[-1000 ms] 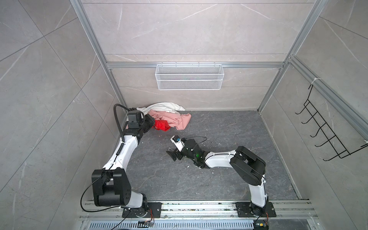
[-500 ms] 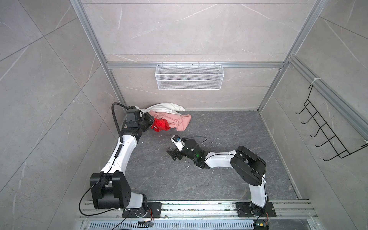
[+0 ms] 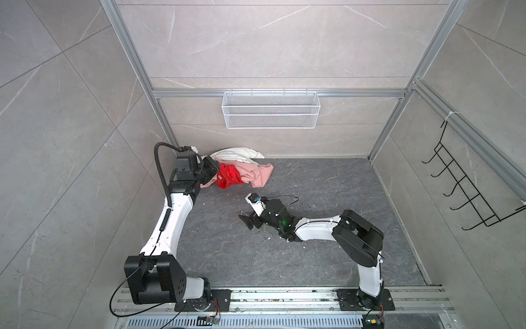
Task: Pick out a specific cloth from the pile
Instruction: 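Lift the red cloth with the left gripper, pulling it out from under the pink cloth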
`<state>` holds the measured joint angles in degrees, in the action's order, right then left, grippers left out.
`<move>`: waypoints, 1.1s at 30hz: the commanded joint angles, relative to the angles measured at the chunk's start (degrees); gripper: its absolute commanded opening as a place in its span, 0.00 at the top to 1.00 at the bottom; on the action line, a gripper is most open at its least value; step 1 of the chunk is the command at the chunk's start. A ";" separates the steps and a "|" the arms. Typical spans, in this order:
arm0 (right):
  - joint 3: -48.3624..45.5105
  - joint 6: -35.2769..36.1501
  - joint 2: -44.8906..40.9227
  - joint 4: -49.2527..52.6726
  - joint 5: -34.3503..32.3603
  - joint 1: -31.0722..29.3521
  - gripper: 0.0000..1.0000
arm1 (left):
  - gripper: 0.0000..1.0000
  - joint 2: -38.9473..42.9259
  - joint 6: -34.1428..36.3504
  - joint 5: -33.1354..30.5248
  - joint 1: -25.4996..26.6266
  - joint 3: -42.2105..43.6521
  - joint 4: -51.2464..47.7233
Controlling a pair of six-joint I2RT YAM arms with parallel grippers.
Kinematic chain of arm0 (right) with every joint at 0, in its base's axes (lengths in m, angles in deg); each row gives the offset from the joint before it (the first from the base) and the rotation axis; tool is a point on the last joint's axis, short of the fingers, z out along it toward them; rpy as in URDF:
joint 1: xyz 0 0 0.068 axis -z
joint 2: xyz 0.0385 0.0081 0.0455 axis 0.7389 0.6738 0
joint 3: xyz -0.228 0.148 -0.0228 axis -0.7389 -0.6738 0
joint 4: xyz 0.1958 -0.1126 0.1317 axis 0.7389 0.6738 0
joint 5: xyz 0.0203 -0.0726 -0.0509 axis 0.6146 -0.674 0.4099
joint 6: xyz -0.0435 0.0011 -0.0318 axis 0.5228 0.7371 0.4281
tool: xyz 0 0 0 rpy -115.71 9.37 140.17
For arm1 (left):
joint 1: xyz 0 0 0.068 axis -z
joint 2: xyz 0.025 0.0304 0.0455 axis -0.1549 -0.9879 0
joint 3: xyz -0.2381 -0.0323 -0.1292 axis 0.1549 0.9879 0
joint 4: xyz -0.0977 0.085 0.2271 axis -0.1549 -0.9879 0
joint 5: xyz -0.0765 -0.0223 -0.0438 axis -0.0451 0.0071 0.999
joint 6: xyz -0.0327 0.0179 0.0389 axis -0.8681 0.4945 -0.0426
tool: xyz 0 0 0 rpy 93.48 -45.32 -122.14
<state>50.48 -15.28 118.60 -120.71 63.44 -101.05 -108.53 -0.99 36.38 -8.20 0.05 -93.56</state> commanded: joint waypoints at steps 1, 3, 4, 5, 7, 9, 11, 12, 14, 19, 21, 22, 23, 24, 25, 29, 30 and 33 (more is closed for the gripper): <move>-1.10 0.62 -2.28 -1.75 -0.95 -0.38 0.00 | 1.00 3.42 1.50 2.45 -0.14 -3.94 2.18; -1.41 0.64 -2.44 -1.86 -1.04 -0.34 0.00 | 1.00 3.72 1.60 2.39 -0.16 -4.30 2.09; -1.53 0.64 -2.54 -1.97 -1.08 -0.38 0.00 | 1.00 3.82 1.62 2.38 -0.14 -4.52 2.13; -1.74 0.65 -2.64 -2.01 -1.17 -0.38 0.00 | 1.00 3.90 1.70 2.30 -0.17 -4.67 2.07; -1.96 0.60 -2.81 -2.19 -1.26 -0.40 0.00 | 1.00 4.09 1.79 2.20 -0.18 -5.00 2.07; -2.16 0.56 -2.99 -2.19 -1.34 -0.38 0.00 | 1.00 4.18 1.83 2.20 -0.15 -5.21 1.82; -2.43 0.56 -3.16 -2.27 -1.34 -0.38 0.00 | 1.00 4.31 1.84 2.31 -0.16 -5.60 1.44; -2.62 0.58 -3.25 -2.44 -1.34 -0.38 0.01 | 1.00 4.47 1.88 2.38 -0.15 -5.71 1.37; -2.95 0.67 -3.51 -2.62 -1.43 -0.38 0.00 | 1.00 4.85 1.84 2.47 -0.13 -5.99 1.30; -3.54 0.79 -3.96 -3.02 -2.04 -0.43 0.00 | 1.00 5.49 2.09 2.54 -0.12 -7.50 0.53; -3.63 0.79 -4.03 -3.15 -2.16 -0.34 0.00 | 1.00 5.66 2.40 2.31 -0.16 -8.04 0.19; -3.73 0.79 -4.05 -3.22 -2.18 -0.38 0.00 | 1.00 5.71 2.50 2.21 -0.13 -8.17 0.14; -3.73 0.81 -4.09 -3.16 -2.15 -0.36 0.01 | 1.00 5.82 2.58 2.07 -0.17 -8.25 0.16; -3.88 0.78 -4.13 -3.21 -2.13 -0.38 0.00 | 1.00 5.95 2.67 1.88 -0.18 -8.26 0.08; -3.96 0.81 -4.22 -3.26 -2.24 -0.38 0.00 | 1.00 6.07 2.83 1.77 -0.14 -8.35 0.09; -4.43 0.80 -4.57 -3.46 -2.49 -0.38 0.00 | 1.00 6.31 3.20 1.43 -0.18 -9.03 -0.19; -4.47 0.85 -4.64 -3.50 -2.49 -0.38 0.00 | 1.00 6.32 3.23 1.46 -0.17 -9.27 -0.17; -4.56 0.80 -4.75 -3.56 -2.53 -0.34 0.00 | 1.00 6.40 3.29 1.50 -0.16 -9.97 -0.28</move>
<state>46.56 -15.28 115.94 -123.03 61.65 -101.05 -105.38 0.76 36.33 -8.20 -5.94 -98.67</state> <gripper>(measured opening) 0.996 0.070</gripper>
